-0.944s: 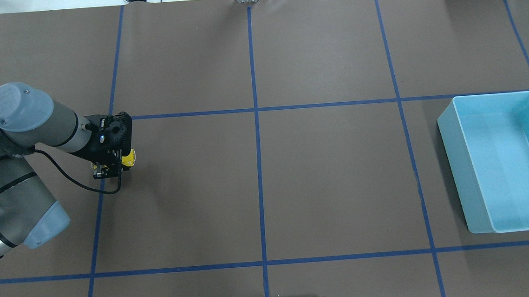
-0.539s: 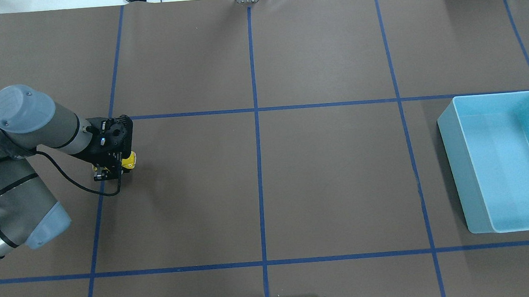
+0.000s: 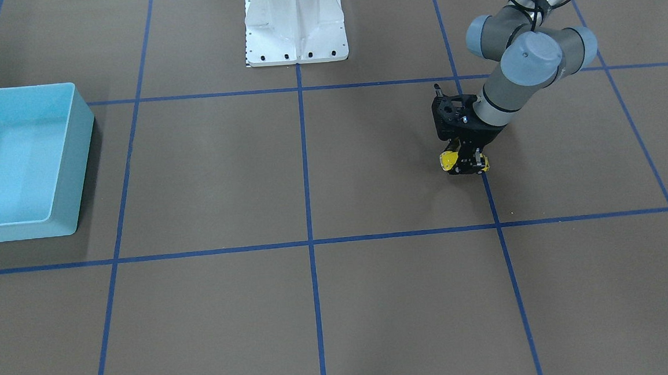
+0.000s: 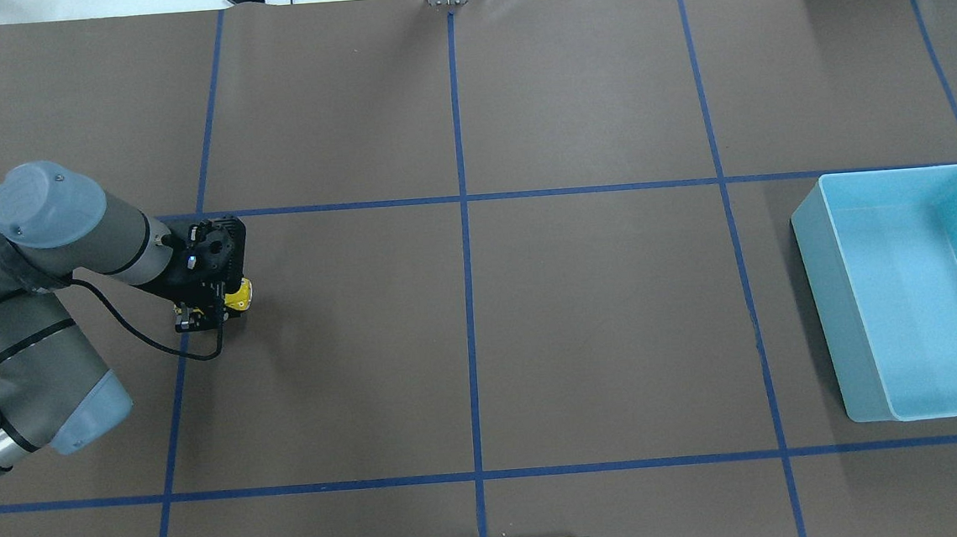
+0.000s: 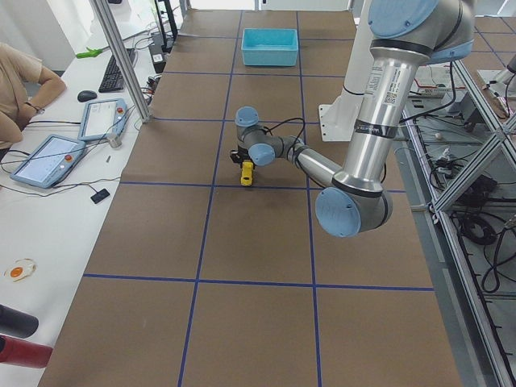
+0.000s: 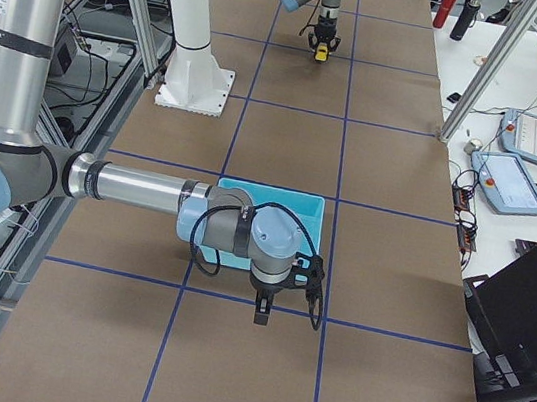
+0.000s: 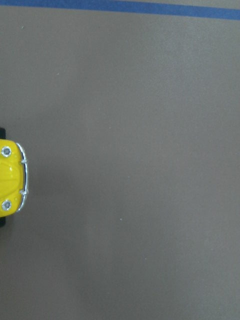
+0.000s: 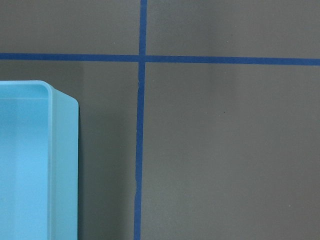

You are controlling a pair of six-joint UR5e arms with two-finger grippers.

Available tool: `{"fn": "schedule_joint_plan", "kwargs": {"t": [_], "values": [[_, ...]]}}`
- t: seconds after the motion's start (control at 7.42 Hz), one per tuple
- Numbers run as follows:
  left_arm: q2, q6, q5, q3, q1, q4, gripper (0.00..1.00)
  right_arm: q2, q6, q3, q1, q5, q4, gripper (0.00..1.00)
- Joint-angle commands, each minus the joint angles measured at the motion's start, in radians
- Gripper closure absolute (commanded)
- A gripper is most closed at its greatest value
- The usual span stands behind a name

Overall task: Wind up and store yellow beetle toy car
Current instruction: 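Press the car down with the left gripper and drag it backward to wind it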

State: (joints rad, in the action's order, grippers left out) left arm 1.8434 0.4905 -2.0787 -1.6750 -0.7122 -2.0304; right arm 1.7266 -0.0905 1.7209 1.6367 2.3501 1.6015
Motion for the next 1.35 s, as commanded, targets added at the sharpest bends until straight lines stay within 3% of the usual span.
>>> {"fn": "schedule_joint_plan", "kwargs": {"t": [0.0,1.21], "values": [[0.0,-0.003,0.0,0.015,0.002,-0.007,0.5,-0.001,0.0,-0.003,0.0,0.0,0.0,0.0],[-0.035,-0.003,-0.001,0.021,0.002,-0.06,0.5,-0.004,0.002,0.005,0.0,0.005,-0.002,0.0]]}}
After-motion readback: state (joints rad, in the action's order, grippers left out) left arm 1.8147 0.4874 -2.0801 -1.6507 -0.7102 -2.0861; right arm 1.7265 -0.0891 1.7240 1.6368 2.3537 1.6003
